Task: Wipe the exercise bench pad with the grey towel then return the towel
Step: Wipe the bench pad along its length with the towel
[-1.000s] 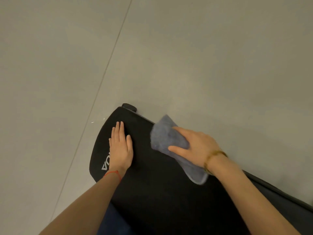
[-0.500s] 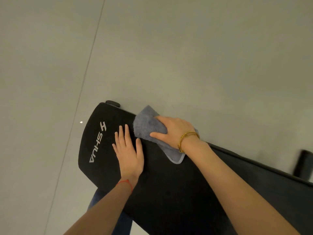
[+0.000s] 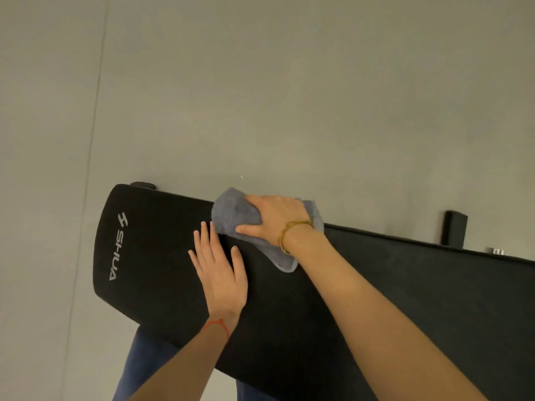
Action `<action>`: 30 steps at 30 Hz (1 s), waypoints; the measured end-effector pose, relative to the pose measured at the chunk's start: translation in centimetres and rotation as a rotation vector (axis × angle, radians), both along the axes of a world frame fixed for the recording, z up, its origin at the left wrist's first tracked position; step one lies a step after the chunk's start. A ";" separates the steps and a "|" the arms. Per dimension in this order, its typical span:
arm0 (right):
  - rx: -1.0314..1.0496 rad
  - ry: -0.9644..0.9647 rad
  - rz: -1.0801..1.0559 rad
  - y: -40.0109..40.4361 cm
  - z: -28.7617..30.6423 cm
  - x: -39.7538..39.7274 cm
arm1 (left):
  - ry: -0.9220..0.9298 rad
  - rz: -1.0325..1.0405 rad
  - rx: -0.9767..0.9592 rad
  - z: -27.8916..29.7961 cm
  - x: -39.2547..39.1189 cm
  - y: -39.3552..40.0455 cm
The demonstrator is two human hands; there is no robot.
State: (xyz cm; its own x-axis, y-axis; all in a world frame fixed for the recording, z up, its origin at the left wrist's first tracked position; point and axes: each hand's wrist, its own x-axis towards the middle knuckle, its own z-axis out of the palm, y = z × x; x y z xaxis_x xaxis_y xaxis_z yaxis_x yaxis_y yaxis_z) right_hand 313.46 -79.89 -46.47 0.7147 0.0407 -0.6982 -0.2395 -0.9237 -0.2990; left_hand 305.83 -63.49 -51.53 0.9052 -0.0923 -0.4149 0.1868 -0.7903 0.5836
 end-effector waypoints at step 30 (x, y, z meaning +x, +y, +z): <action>-0.196 -0.643 -0.154 -9.8 6.1 -17.8 | -0.227 -0.159 -0.028 3.9 -7.6 -6.4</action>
State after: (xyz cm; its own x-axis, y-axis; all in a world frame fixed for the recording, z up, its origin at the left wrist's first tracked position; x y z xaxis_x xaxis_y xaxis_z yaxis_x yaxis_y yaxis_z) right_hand 295.71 -89.68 -40.36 0.9769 -0.1782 -0.1178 -0.2033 -0.9449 -0.2566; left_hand 298.22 -69.93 -47.66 0.9478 -0.2493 -0.1987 -0.0762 -0.7824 0.6181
